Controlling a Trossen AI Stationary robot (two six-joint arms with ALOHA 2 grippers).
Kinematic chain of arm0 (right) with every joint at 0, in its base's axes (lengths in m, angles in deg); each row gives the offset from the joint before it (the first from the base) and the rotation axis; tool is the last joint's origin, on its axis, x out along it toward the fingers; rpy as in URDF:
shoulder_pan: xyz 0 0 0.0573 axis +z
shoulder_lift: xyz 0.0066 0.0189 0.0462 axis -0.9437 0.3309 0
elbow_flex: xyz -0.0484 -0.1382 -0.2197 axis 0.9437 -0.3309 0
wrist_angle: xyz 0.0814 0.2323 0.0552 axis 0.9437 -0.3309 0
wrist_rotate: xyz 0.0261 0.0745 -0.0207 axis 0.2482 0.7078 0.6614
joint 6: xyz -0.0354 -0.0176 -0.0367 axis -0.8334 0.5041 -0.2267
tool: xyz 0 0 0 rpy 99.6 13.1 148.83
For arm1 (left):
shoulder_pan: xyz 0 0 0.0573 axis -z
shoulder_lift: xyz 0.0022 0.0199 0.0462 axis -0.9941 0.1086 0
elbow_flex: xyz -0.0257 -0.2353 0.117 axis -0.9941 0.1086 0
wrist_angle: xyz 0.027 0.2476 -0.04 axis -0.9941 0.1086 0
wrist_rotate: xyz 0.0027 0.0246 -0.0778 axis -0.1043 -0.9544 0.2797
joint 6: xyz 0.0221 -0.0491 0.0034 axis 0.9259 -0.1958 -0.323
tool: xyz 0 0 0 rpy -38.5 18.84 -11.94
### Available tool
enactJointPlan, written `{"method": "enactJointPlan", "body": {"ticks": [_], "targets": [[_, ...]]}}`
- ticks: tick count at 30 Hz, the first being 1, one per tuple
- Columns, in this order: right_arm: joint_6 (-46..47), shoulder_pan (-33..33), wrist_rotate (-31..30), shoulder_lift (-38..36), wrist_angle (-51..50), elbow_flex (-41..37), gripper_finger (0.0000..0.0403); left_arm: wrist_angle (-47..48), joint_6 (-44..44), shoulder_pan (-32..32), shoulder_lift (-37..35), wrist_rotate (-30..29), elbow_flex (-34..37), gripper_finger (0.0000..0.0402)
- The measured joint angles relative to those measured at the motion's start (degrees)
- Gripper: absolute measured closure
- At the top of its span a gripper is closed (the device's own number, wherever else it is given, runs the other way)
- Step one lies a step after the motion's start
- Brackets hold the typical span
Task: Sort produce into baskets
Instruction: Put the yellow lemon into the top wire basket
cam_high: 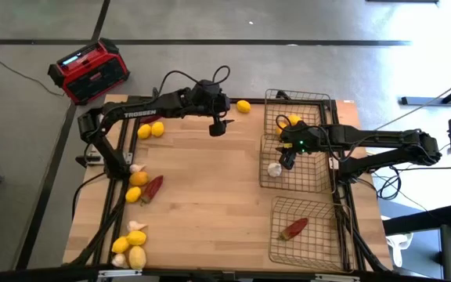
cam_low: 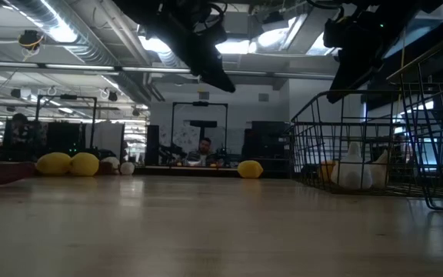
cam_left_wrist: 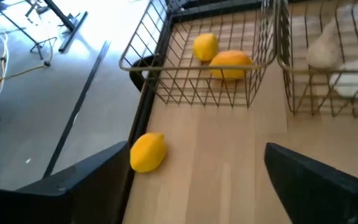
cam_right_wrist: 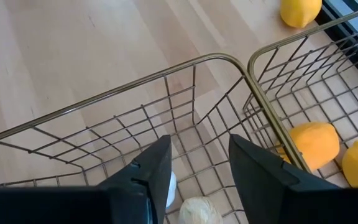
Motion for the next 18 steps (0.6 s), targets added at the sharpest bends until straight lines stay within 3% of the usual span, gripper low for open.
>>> {"method": "enactJointPlan", "body": {"ticks": [18], "targets": [[-1.1,0.0,0.1,0.0,0.1,0.0,0.0244,-0.5,-2.0,-2.3,3.2,-0.1,0.0,0.0009]]}}
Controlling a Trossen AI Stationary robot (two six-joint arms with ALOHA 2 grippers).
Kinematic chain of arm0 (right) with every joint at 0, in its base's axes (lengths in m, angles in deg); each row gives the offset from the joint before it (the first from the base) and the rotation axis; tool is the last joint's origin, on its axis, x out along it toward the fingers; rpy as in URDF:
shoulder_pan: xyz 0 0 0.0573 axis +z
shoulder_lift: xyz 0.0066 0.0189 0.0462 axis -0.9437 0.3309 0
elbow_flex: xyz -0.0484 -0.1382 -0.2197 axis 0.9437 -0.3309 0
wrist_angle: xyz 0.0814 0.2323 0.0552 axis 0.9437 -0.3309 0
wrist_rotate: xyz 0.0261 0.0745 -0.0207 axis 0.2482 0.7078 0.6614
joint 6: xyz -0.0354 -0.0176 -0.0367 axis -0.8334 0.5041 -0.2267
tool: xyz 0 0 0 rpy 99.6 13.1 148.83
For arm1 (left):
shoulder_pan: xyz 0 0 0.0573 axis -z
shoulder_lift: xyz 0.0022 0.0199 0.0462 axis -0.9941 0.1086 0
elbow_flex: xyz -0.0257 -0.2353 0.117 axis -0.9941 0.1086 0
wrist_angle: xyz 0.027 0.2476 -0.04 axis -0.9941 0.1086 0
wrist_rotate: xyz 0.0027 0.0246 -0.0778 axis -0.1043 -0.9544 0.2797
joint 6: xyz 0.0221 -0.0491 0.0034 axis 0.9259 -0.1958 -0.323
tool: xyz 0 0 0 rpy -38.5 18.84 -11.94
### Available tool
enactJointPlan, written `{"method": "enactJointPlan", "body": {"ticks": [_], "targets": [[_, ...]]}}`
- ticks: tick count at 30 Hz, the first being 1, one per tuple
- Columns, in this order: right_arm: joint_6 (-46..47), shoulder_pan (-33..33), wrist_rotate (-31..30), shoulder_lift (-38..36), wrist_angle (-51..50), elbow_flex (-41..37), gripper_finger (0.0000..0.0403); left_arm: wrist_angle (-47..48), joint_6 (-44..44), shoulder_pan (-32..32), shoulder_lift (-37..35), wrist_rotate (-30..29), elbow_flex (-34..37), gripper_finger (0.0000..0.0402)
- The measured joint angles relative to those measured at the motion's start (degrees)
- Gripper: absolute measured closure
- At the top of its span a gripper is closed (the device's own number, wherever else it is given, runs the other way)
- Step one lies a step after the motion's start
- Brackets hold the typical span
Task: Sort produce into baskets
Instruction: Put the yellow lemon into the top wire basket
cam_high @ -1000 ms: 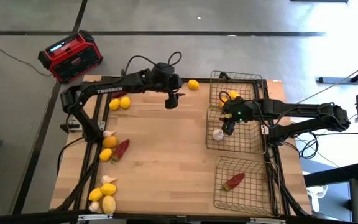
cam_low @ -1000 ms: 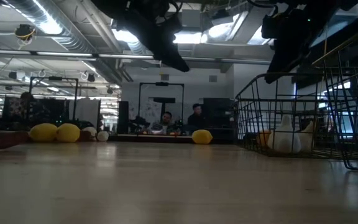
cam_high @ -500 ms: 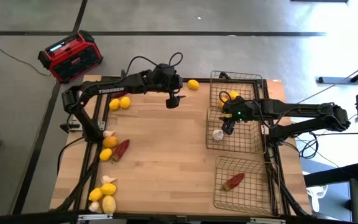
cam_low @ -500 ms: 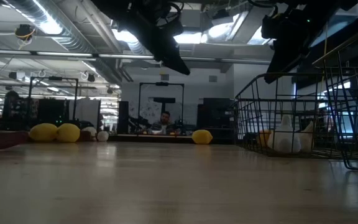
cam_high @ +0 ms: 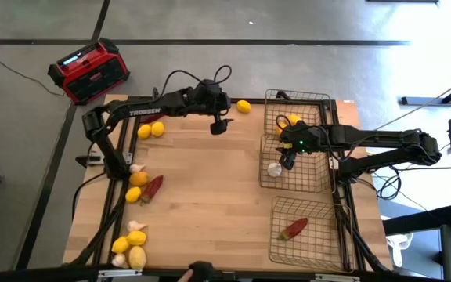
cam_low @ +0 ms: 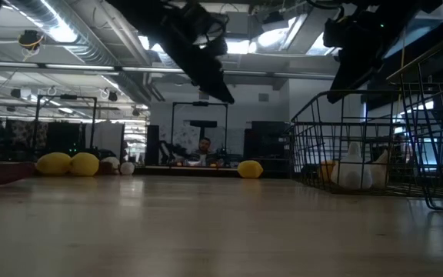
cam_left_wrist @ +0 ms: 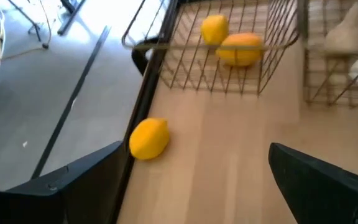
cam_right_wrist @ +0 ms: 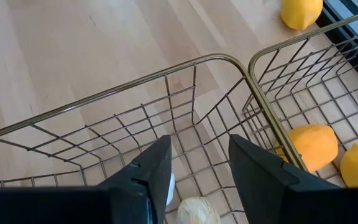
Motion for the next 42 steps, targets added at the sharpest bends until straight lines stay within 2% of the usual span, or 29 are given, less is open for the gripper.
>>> {"method": "enactJointPlan", "body": {"ticks": [5,11,28,37,42], "targets": [[0.0,0.0,0.0,0.0,0.5,0.0,0.0244,-1.3,1.4,-2.4,3.7,0.0,-0.3,0.0009],[-0.3,0.0,-0.2,0.0,0.7,0.0,0.0244,-0.4,4.0,-4.2,9.1,0.4,-4.1,0.0009],[-1.5,0.0,-0.6,0.0,0.9,0.0,0.0244,0.1,7.1,-8.8,23.8,12.3,-17.2,0.0009],[-1.5,0.0,-1.1,0.0,1.0,0.0,0.0244,1.1,8.3,-10.0,31.3,14.5,-25.9,0.0009],[-1.5,0.0,-1.1,0.0,1.1,0.0,0.0244,3.5,7.8,-11.6,33.4,18.3,-29.0,0.0009]]}}
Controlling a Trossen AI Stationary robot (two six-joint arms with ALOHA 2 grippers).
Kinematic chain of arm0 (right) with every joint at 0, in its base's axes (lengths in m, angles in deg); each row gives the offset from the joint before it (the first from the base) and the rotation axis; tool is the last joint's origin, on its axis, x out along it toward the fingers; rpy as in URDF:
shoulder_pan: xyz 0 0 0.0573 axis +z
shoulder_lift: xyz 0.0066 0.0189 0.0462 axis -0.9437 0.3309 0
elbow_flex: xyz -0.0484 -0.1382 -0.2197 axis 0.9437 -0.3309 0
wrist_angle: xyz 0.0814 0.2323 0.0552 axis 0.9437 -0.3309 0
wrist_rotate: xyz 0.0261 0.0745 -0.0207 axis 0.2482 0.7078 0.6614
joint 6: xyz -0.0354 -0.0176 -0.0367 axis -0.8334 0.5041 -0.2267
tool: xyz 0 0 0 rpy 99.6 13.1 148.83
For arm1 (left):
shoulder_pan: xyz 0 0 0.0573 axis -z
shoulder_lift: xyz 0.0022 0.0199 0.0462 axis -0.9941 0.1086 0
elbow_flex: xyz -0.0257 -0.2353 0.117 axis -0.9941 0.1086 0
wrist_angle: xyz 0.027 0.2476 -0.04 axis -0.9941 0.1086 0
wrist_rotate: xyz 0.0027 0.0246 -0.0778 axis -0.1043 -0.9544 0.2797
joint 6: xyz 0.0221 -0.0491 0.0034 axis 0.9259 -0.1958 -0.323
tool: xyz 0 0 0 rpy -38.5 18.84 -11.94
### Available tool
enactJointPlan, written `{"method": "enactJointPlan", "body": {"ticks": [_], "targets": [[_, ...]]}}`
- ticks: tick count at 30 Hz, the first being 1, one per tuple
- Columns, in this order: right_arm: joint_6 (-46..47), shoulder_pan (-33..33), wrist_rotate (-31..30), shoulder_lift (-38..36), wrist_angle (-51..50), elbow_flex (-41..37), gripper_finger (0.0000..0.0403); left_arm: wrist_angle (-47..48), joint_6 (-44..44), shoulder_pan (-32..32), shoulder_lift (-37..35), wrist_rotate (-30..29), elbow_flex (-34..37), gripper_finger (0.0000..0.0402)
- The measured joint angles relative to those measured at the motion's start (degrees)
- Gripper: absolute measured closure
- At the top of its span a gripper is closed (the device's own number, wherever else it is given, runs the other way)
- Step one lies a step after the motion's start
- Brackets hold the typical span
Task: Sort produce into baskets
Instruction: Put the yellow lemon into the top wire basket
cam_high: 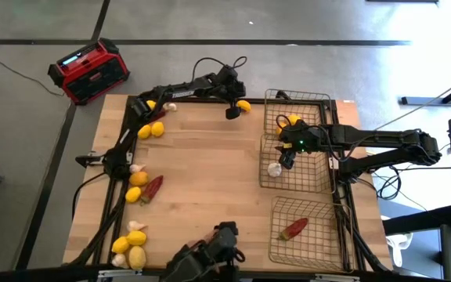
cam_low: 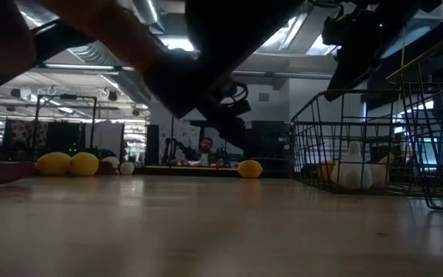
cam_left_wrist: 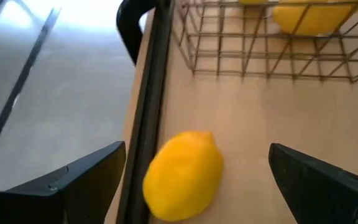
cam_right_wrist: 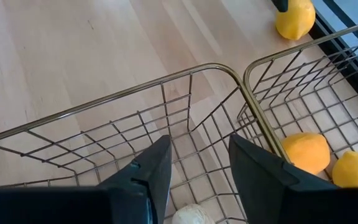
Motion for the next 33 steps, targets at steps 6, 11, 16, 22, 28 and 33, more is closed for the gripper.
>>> {"method": "enactJointPlan", "body": {"ticks": [6,11,16,22,28,33], "targets": [[-0.1,0.0,-0.6,0.0,0.3,0.0,0.0244,0.0,-1.8,-2.7,2.2,4.1,-1.3,0.0009],[-0.7,0.0,-1.0,0.0,1.1,0.0,0.0244,0.1,-2.5,-4.1,4.5,8.6,-1.3,0.0009],[-1.9,0.0,-1.5,0.0,3.1,0.0,0.0244,-0.9,-0.4,-3.4,5.6,9.0,-1.6,0.0009],[-2.4,0.0,-1.6,0.0,3.3,0.0,0.0244,-1.2,0.6,-3.1,5.4,9.2,-1.8,0.0009],[-2.4,0.0,-1.5,0.0,3.3,0.0,0.0244,-1.1,-0.4,-3.1,5.4,9.2,-1.8,0.0028],[-2.4,0.0,-1.4,0.0,3.3,0.0,0.0244,0.1,-1.8,-3.0,5.4,8.8,-1.8,0.0065]]}}
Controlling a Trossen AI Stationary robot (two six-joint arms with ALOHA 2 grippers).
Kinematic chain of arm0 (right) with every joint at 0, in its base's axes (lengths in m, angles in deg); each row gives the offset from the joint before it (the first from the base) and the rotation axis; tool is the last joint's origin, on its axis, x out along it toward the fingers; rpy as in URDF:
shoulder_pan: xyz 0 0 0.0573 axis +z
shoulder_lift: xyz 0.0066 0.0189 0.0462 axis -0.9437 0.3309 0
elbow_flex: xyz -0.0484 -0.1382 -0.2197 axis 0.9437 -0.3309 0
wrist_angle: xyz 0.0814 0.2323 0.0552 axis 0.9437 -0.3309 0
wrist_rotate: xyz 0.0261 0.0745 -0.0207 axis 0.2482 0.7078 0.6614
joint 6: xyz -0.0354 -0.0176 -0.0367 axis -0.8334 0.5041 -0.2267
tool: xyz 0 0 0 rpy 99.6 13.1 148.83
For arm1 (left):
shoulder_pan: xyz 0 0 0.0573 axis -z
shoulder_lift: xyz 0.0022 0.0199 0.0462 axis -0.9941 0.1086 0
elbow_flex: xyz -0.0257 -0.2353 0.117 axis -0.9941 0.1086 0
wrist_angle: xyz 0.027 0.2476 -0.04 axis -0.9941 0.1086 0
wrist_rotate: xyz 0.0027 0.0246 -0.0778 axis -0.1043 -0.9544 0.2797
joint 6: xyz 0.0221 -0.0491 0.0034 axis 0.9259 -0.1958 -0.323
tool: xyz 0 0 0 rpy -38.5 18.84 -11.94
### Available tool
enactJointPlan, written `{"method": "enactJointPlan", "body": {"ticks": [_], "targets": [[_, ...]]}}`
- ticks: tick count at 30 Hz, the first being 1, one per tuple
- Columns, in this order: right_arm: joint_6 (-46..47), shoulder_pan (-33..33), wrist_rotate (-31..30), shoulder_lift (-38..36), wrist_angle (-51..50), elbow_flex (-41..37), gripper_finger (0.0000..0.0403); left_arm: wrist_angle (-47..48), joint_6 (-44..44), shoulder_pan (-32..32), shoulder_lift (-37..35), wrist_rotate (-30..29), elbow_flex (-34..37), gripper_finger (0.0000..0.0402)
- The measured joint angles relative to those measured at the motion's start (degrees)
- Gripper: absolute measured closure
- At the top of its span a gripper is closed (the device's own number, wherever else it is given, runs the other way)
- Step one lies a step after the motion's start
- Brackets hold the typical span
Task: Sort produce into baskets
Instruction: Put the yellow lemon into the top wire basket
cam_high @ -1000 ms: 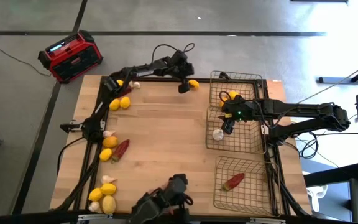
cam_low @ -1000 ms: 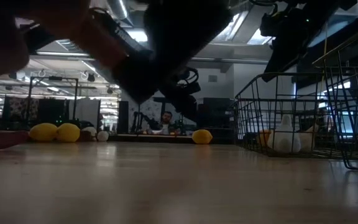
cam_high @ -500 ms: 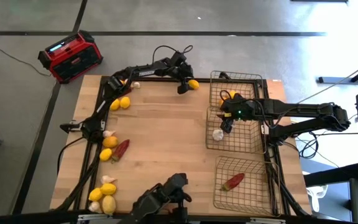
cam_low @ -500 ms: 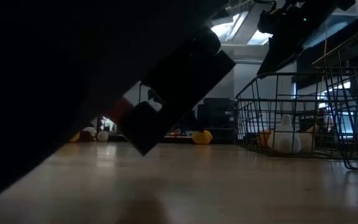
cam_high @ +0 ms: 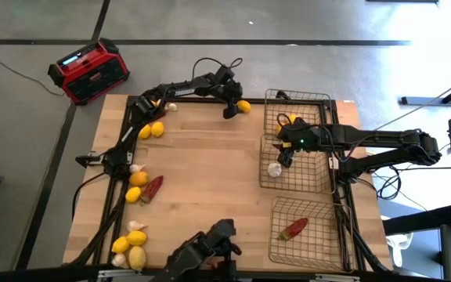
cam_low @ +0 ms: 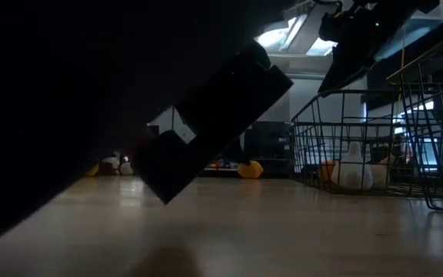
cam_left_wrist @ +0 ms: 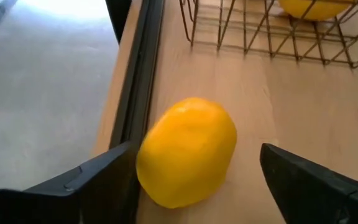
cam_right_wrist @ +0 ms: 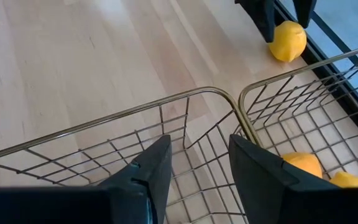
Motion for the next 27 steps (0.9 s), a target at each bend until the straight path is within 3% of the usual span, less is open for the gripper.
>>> {"method": "enactJointPlan", "body": {"ticks": [14,27], "targets": [[0.1,0.0,0.0,0.0,-0.1,0.0,0.0244,4.6,-0.4,0.9,0.0,-2.0,0.0,0.0118],[0.0,0.0,0.0,0.0,-0.2,0.0,0.0244,4.2,-0.7,0.9,0.0,-1.8,0.0,0.0121]]}}
